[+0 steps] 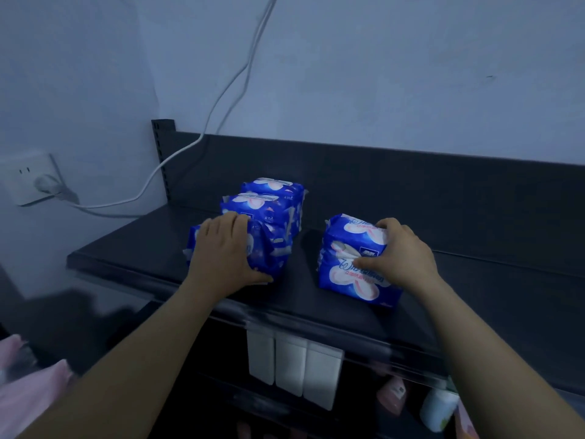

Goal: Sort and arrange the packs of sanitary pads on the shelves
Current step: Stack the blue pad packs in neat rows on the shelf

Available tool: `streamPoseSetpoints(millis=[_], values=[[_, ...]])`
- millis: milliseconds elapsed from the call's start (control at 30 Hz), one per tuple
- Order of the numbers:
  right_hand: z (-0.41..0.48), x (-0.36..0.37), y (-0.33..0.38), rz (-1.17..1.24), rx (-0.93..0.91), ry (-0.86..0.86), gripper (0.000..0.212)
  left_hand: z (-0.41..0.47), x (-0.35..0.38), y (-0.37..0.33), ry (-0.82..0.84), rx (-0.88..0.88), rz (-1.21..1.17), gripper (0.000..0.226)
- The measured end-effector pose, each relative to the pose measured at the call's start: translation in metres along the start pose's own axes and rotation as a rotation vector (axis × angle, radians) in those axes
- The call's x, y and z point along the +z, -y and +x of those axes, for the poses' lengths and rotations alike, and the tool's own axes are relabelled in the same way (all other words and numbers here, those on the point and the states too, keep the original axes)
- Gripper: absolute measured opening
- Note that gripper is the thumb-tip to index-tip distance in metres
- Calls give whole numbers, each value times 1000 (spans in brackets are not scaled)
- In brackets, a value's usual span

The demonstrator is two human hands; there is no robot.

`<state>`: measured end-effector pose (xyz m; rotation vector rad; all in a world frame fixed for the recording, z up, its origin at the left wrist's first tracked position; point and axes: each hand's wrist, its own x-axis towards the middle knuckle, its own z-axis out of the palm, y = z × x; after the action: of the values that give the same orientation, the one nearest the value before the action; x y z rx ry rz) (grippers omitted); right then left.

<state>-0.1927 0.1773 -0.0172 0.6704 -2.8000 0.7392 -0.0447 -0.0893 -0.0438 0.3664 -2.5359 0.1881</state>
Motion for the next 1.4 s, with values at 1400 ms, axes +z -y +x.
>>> streamPoseSetpoints(millis=[1400], values=[[18, 43, 8, 265, 60, -87, 89, 69, -11, 41, 262, -120, -346, 48]])
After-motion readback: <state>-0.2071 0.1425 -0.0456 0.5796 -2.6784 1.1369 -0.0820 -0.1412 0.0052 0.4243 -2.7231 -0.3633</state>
